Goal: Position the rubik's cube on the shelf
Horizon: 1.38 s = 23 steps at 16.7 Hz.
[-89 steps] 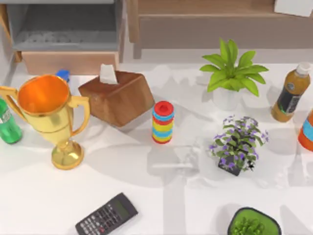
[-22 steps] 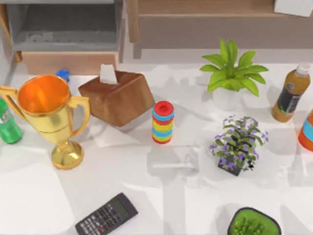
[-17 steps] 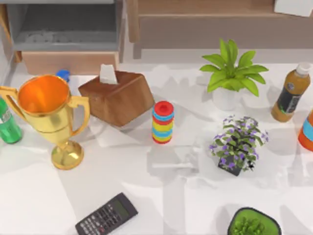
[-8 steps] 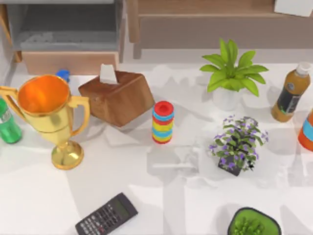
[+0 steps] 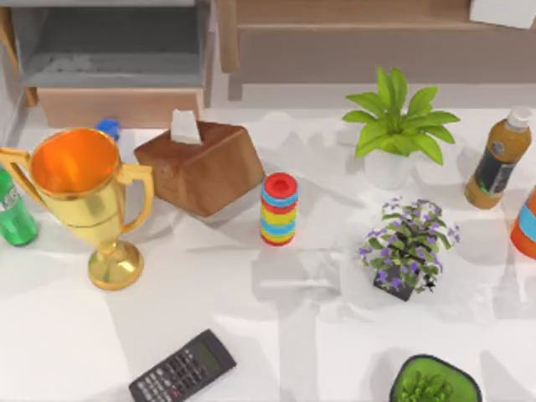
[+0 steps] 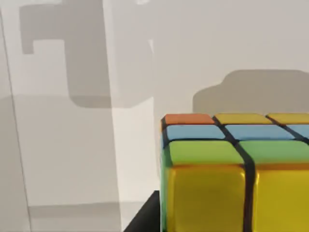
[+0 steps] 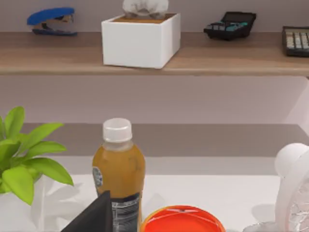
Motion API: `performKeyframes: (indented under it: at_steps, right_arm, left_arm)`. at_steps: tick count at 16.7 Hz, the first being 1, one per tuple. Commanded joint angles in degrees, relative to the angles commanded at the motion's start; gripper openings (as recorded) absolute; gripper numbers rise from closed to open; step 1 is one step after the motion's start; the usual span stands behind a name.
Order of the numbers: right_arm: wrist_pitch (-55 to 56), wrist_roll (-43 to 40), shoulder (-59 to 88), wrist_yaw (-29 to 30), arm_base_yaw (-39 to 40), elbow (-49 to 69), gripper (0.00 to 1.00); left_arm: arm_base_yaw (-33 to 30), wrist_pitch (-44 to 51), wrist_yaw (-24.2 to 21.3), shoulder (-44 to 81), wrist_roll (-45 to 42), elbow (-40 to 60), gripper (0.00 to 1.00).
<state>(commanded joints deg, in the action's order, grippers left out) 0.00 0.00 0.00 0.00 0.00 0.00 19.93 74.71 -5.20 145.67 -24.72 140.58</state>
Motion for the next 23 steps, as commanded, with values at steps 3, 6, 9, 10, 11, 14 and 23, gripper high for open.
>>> performKeyframes:
  at_steps: [3,6,9,10,11,14,23]
  right_arm:
    - [0.0,0.0,0.0,0.0,0.0,0.0,1.0]
    - [0.0,0.0,0.0,0.0,0.0,0.0,1.0]
    - [0.0,0.0,0.0,0.0,0.0,0.0,1.0]
    - [0.0,0.0,0.0,0.0,0.0,0.0,1.0]
    - [0.0,0.0,0.0,0.0,0.0,0.0,1.0]
    - [0.0,0.0,0.0,0.0,0.0,0.0,1.0]
    - [0.0,0.0,0.0,0.0,0.0,0.0,1.0]
  left_arm:
    - [-0.06,1.5,0.33,-3.07,-0.42,-1.42,0.0]
    - [-3.37,2.68,1.19,-10.95,-1.45,-4.92,0.0]
    - [-11.56,0.91,2.5,-19.44,-2.49,-11.15,0.0]
    - [-15.22,-0.66,3.02,-21.86,-2.76,-13.81,0.0]
    - [-19.42,-3.0,3.6,-23.92,-2.96,-16.75,0.0]
    - [-33.34,-13.31,5.96,-28.28,-3.22,-25.81,0.0]
    - [-62.61,-72.92,24.89,-24.02,-1.16,-42.81,0.0]
